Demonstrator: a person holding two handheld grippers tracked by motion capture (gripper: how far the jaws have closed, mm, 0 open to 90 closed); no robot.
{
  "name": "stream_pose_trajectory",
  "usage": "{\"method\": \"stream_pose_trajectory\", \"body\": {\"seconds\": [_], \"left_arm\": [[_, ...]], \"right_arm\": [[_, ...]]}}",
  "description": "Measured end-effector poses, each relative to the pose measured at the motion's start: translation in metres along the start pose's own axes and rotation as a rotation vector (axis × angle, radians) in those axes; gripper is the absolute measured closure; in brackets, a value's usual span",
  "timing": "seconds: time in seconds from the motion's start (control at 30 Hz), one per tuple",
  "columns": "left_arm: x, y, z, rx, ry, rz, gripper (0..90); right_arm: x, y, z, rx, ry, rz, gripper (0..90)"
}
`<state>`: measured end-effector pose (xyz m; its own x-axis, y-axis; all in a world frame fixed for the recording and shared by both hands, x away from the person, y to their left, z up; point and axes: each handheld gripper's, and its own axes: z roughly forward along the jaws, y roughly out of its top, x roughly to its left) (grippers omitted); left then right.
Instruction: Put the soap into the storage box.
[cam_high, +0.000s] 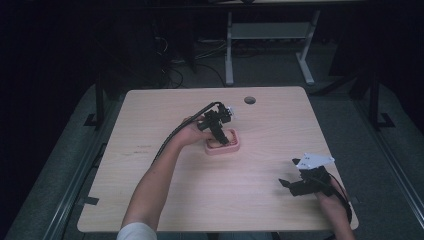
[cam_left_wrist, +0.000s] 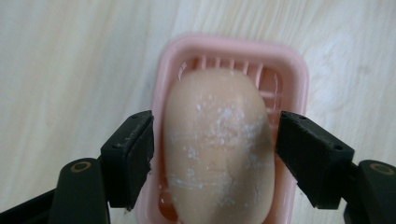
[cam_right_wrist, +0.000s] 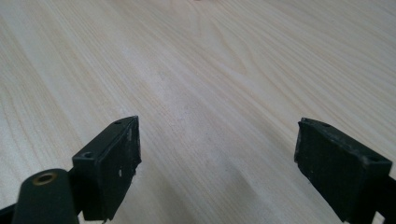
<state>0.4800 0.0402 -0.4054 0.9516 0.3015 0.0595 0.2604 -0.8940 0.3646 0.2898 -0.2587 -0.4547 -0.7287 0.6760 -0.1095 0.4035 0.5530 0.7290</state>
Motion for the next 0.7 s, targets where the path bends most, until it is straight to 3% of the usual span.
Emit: {"method": "stream_pose_trajectory", "body": {"seconds": [0.7], "left_arm": [[-0.0078, -0.0074, -0.0105, 0.032, -0.004, 0.013, 25.4]], "right_arm": [[0.0001, -0.0001, 0.0008, 0.000, -0.003, 0.006, 14.0]]}}
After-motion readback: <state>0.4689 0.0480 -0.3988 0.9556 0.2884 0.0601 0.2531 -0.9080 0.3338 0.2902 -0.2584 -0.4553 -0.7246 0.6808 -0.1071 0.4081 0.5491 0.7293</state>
